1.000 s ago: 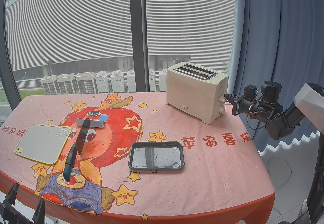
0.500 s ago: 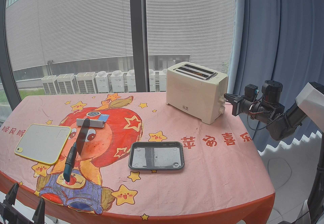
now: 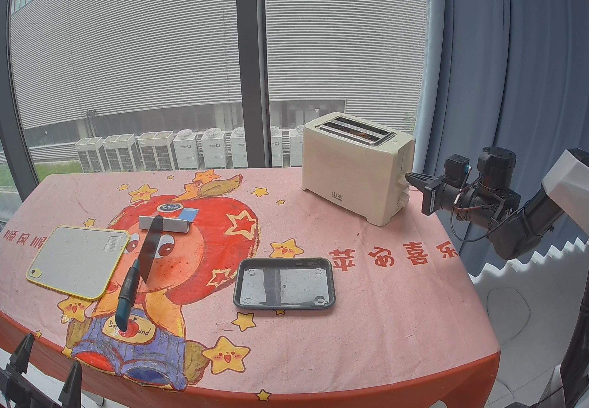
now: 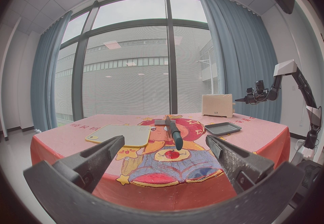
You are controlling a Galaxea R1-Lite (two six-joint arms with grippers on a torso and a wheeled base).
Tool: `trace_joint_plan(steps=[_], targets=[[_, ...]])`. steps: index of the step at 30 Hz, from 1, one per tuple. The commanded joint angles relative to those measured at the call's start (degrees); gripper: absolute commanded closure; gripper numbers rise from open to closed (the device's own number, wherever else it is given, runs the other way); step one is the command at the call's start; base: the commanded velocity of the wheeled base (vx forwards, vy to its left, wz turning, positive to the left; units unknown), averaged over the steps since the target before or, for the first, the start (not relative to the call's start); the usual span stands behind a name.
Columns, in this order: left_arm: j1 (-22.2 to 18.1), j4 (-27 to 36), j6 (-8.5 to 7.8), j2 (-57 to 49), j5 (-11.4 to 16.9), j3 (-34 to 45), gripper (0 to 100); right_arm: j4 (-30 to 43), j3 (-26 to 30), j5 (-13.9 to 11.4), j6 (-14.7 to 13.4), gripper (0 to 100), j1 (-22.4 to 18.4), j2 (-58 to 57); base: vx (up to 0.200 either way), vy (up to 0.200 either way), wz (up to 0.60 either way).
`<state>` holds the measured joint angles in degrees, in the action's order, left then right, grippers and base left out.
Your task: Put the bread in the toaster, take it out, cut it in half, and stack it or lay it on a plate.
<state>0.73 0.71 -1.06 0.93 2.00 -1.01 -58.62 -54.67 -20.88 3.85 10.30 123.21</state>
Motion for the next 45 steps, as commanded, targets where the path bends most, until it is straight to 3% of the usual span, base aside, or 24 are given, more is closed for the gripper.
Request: trace_joint_plan(steps=[1,12,18,45], targets=[[0.0,0.0,0.01,-0.3,0.0,0.8,0,0.0,1.0,0.0,0.3,100,0.3,-1.5,0.0,0.0,0.0],[0.0,0.0,0.01,-0.3,0.0,0.7,0,-0.1,3.1,0.0,1.0,100,1.0,-2.8,0.0,0.0,0.0],[0.0,0.0,0.01,-0.3,0.0,0.8,0,-2.7,4.3,-0.1,4.1,100,0.6,-2.1,0.0,0.0,0.0],[0.0,0.0,0.01,-0.3,0.0,0.8,0,-3.0,4.8,-0.1,3.7,100,0.5,1.8,0.0,0.0,0.0]])
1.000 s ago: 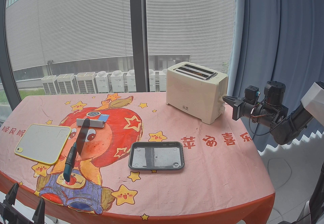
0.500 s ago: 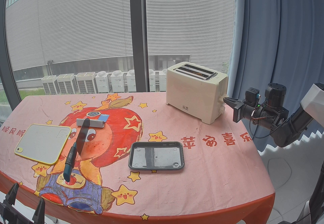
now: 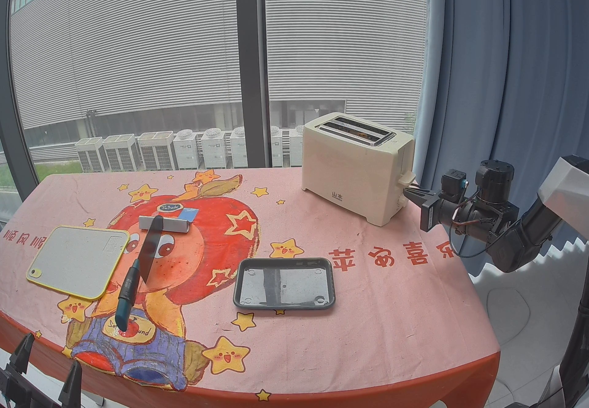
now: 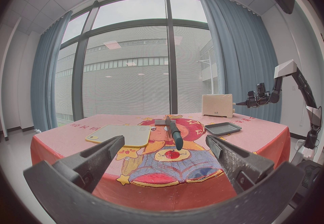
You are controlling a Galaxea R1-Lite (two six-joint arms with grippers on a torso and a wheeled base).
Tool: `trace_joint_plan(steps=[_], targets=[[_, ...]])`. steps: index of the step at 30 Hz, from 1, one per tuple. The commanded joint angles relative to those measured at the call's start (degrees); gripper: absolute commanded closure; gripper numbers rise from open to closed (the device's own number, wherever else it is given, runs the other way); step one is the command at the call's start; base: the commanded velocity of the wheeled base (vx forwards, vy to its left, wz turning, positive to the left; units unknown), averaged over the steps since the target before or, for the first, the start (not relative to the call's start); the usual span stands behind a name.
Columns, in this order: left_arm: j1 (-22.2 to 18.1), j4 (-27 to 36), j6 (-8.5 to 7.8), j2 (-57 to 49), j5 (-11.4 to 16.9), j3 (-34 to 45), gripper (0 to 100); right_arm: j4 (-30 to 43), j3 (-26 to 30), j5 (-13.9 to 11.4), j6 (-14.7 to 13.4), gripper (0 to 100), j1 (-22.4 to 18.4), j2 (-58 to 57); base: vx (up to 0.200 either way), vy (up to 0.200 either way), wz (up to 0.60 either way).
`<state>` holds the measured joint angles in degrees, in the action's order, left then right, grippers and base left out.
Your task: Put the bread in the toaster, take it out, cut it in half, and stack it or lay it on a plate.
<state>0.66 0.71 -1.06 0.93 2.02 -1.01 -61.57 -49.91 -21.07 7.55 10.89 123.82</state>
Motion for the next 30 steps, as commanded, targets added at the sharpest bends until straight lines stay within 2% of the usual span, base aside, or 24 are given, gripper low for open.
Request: trace_joint_plan(steps=[1,15,19,23,30], targets=[[0.0,0.0,0.01,-0.3,0.0,0.8,0,0.1,0.1,0.1,0.0,100,-0.1,1.2,0.0,0.0,0.0],[0.0,0.0,0.01,-0.3,0.0,0.7,0,0.8,-1.2,0.1,-0.3,100,-0.3,3.0,0.0,0.0,0.0],[0.0,0.0,0.01,-0.3,0.0,0.7,0,0.9,-2.6,0.2,-1.7,100,-0.4,3.7,0.0,0.0,0.0],[0.0,0.0,0.01,-0.3,0.0,0.8,0,1.9,-3.5,0.7,-4.7,100,-0.3,3.5,0.0,0.0,0.0],[0.0,0.0,0.01,-0.3,0.0,0.7,0,3.9,-4.8,1.2,-5.4,100,-0.5,3.7,0.0,0.0,0.0]])
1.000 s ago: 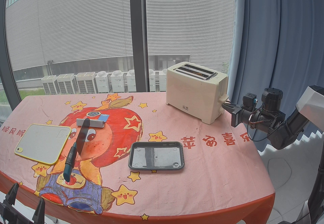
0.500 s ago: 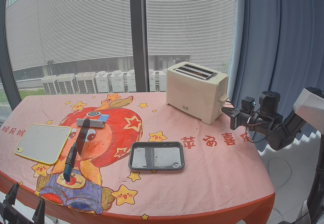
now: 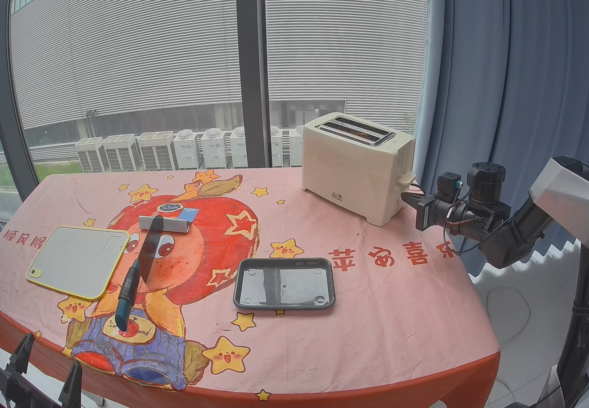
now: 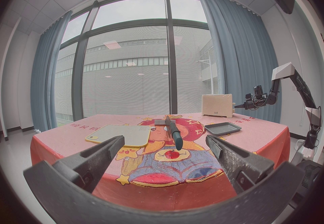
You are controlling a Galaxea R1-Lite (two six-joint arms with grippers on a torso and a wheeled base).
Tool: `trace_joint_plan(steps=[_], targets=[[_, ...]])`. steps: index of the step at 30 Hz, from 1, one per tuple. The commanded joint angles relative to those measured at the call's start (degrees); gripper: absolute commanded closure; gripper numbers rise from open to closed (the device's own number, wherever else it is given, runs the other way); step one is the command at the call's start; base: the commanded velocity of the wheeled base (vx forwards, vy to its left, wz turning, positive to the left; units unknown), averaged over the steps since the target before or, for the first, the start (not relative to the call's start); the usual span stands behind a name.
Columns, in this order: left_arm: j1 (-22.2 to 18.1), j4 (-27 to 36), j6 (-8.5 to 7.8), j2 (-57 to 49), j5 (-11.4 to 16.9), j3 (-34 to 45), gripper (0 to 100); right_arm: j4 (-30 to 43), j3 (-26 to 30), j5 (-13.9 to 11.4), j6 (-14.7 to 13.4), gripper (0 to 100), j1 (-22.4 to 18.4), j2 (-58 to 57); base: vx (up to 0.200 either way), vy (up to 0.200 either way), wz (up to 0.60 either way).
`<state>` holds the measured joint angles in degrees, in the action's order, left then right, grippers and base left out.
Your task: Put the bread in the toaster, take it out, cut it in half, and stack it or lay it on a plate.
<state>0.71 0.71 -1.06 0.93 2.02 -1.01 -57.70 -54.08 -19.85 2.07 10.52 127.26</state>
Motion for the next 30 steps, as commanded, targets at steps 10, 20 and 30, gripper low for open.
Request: trace_joint_plan(steps=[10,20,30], targets=[[0.0,0.0,0.01,-0.3,0.0,0.8,0,0.0,-3.7,1.8,-0.1,100,-0.8,3.1,0.0,0.0,0.0],[0.0,0.0,0.01,-0.3,0.0,0.7,0,0.0,-3.8,1.9,-0.1,100,-0.8,3.4,0.0,0.0,0.0],[0.0,0.0,0.01,-0.3,0.0,0.8,0,-0.2,-3.8,1.9,-0.1,100,-0.7,3.5,0.0,0.0,0.0]])
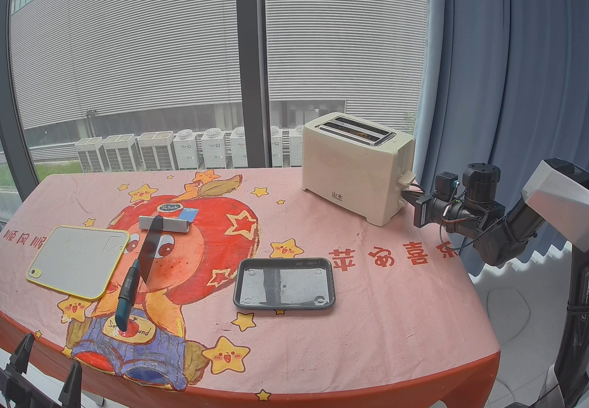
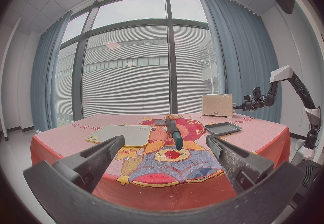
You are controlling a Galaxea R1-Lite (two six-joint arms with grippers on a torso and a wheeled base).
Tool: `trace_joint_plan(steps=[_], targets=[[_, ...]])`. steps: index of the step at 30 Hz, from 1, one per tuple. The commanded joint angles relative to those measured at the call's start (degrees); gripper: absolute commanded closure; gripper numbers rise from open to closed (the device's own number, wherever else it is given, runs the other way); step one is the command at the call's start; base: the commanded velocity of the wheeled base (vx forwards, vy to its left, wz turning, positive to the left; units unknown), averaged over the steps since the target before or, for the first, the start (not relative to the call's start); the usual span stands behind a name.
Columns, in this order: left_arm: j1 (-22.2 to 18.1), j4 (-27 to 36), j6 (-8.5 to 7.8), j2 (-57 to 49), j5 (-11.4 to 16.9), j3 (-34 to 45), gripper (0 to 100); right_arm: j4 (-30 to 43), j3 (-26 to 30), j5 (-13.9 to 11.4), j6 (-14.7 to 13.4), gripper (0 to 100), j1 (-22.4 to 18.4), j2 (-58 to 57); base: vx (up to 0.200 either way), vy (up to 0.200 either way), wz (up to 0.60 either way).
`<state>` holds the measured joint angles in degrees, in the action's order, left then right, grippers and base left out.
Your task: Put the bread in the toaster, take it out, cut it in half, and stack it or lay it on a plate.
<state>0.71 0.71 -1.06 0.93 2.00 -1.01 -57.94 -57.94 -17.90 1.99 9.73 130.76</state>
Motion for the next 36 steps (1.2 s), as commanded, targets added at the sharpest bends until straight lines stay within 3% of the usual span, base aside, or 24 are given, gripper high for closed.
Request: trace_joint_plan(steps=[1,36], targets=[[0.0,0.0,0.01,-0.3,0.0,0.7,0,-0.1,0.1,0.0,0.0,100,0.0,0.0,0.0,0.0,0.0],[0.0,0.0,0.01,-0.3,0.0,0.7,0,-0.5,2.3,0.1,0.6,100,0.6,-0.2,0.0,0.0,0.0]])
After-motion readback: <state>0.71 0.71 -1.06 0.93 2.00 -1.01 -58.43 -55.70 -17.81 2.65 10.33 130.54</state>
